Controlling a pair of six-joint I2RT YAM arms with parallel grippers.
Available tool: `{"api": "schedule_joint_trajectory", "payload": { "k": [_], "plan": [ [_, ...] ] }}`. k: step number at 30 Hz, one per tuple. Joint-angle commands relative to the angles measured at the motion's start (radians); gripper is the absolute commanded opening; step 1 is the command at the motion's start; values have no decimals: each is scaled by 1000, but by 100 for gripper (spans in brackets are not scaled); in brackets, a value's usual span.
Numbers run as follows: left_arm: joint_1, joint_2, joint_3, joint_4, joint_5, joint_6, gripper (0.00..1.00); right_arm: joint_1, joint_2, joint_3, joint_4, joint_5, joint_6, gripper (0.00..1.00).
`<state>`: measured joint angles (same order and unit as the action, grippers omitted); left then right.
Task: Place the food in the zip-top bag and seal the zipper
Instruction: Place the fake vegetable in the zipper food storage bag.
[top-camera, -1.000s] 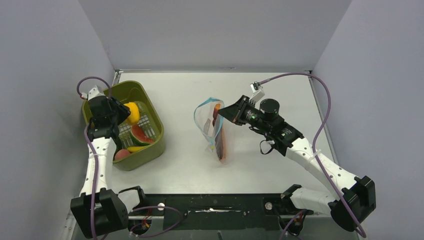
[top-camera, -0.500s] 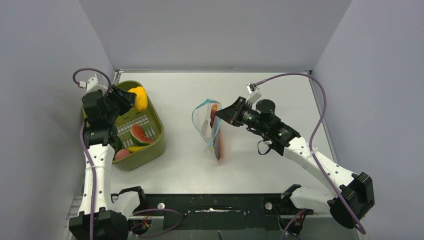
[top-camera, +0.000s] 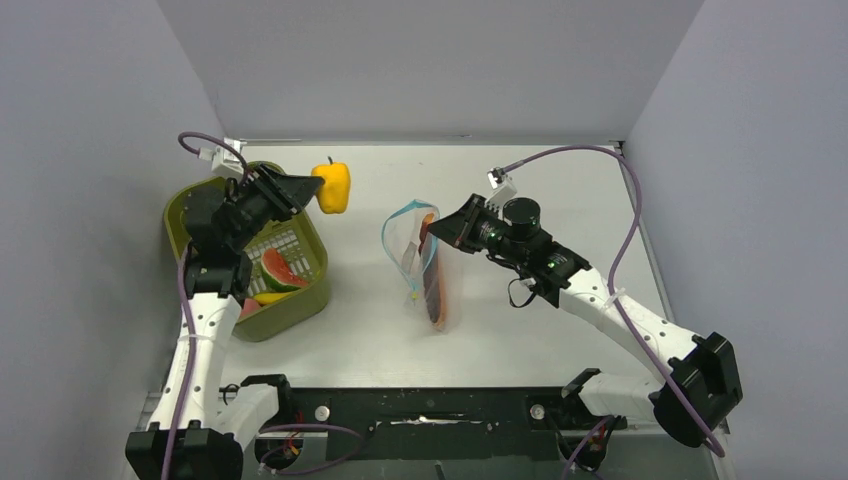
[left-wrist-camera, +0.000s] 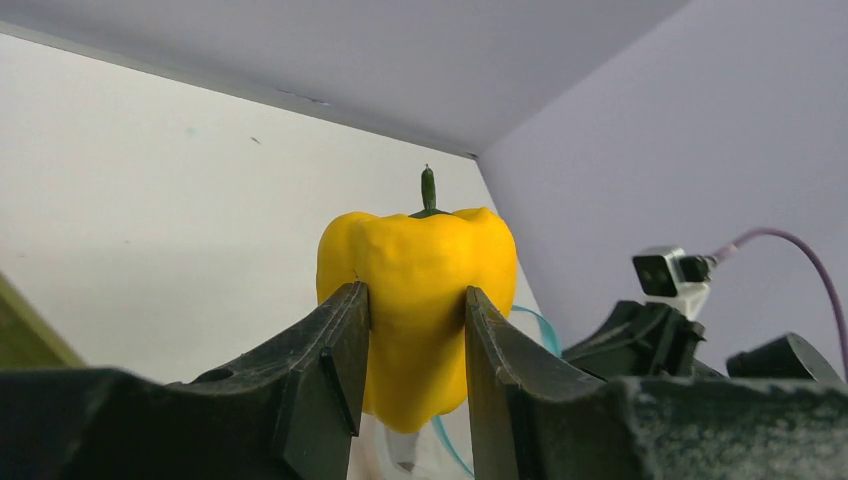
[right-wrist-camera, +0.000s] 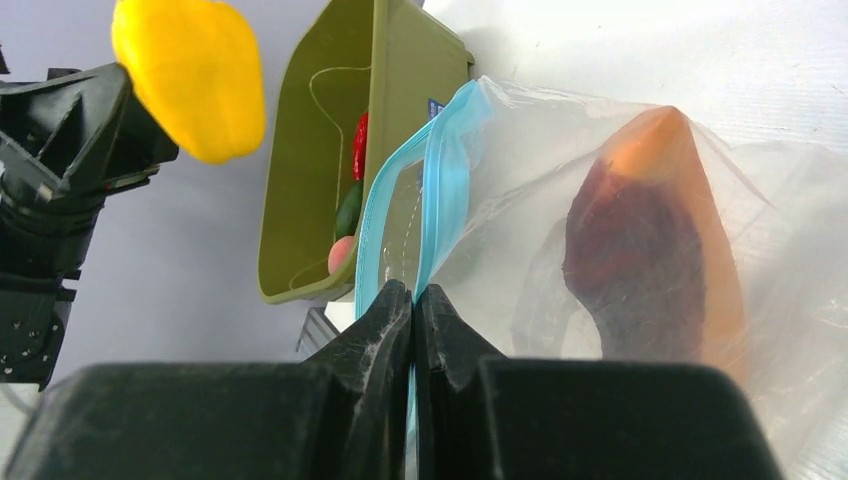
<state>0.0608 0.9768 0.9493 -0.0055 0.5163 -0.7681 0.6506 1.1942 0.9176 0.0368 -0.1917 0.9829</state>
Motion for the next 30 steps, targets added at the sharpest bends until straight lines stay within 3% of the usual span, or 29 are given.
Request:
{"api": "schedule_joint_trajectory", "payload": {
  "k": [1, 11, 18, 30],
  "plan": [
    [-67, -23, -42, 217, 73, -88, 0, 13, 24, 55, 88, 17, 5, 0],
    [-229, -27, -170, 476, 42, -287, 0, 22, 55, 98, 98, 16, 8, 0],
    [-367, 4, -203, 497, -41, -259, 0, 28, 52, 109, 104, 11, 7, 0],
    [-432, 36, -217, 349, -146, -118, 0, 32, -8, 94, 106, 56, 3, 0]
  ]
}}
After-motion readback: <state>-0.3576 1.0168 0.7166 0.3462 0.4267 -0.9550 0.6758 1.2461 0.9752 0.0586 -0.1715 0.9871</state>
